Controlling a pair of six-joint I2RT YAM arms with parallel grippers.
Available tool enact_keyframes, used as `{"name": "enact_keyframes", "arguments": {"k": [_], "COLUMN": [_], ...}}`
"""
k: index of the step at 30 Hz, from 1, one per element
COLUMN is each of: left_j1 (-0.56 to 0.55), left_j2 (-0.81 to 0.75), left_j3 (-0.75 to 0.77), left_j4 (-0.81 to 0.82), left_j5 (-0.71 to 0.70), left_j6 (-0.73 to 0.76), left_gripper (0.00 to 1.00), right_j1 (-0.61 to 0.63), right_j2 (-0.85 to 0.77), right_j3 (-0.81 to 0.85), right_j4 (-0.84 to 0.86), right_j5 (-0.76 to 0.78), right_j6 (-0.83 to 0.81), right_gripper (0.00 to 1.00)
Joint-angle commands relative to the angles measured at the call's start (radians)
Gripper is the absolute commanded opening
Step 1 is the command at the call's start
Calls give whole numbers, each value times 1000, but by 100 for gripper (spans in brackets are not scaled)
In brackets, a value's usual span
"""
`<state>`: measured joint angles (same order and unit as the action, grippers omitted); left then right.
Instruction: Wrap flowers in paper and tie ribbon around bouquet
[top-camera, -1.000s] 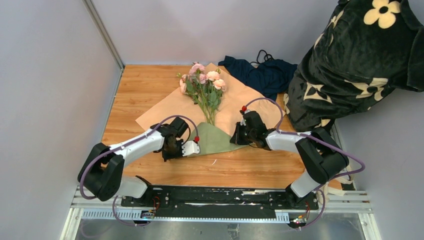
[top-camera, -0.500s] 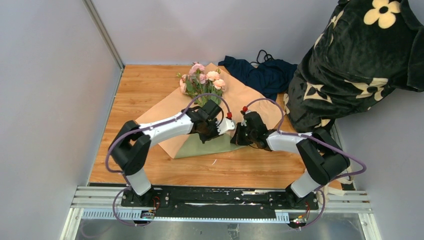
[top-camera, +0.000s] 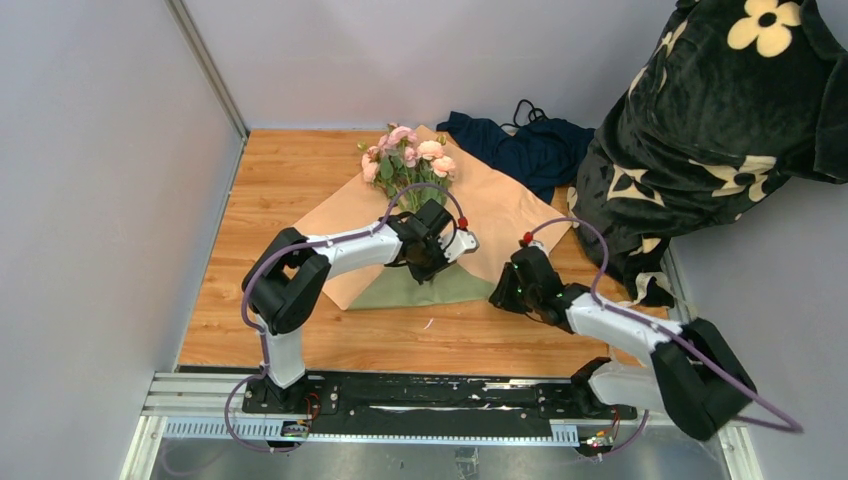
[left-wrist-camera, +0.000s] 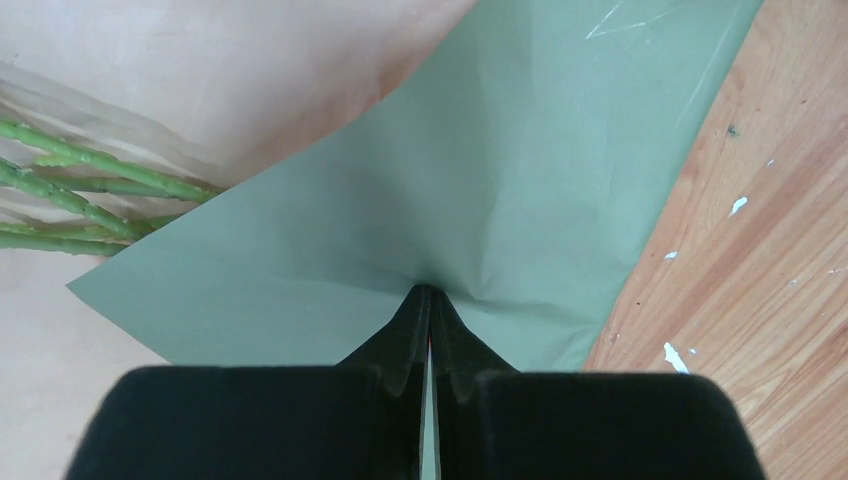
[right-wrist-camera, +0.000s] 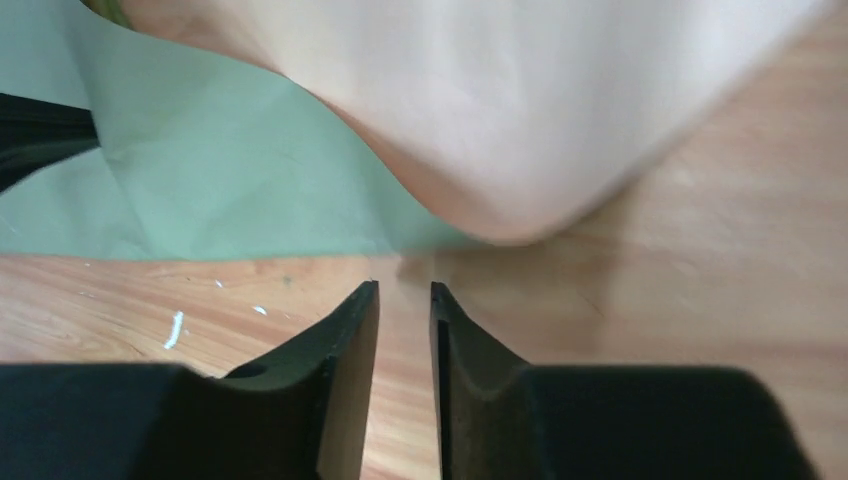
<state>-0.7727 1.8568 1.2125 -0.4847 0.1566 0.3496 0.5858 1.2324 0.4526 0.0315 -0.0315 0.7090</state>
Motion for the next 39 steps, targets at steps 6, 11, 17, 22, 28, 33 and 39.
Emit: {"name": "enact_keyframes", "arguments": {"k": [6, 11, 17, 22, 28, 33, 39], "left_j1": [3, 3, 3, 3, 3, -24, -31], "left_j2": [52, 55, 52, 45, 39, 2, 52], "left_j3": [-5, -5, -8, -7, 14, 94, 165], "left_j4": [7, 3, -1, 0, -17, -62, -63], "left_j5": [33, 36, 41, 31, 4, 21, 108], "left_j6": [-15, -13, -12, -11, -20, -31, -36], "left_gripper": [5, 5, 5, 5, 5, 11, 19], "right_j1": [-6, -6, -12, -14, -17, -17, -17], "right_j2": [-409, -351, -151, -43, -32, -66, -118], "right_j3": [-167, -193, -152, -131, -137, -127, -117], "right_j4": [-235, -119, -42, 28, 39, 31, 3], "right_j5": [230, 247, 279, 269, 290, 304, 305], "right_j6": [413, 475, 458, 427, 394, 321, 274], "right_gripper": [76, 80, 76, 55, 15, 7, 3]}}
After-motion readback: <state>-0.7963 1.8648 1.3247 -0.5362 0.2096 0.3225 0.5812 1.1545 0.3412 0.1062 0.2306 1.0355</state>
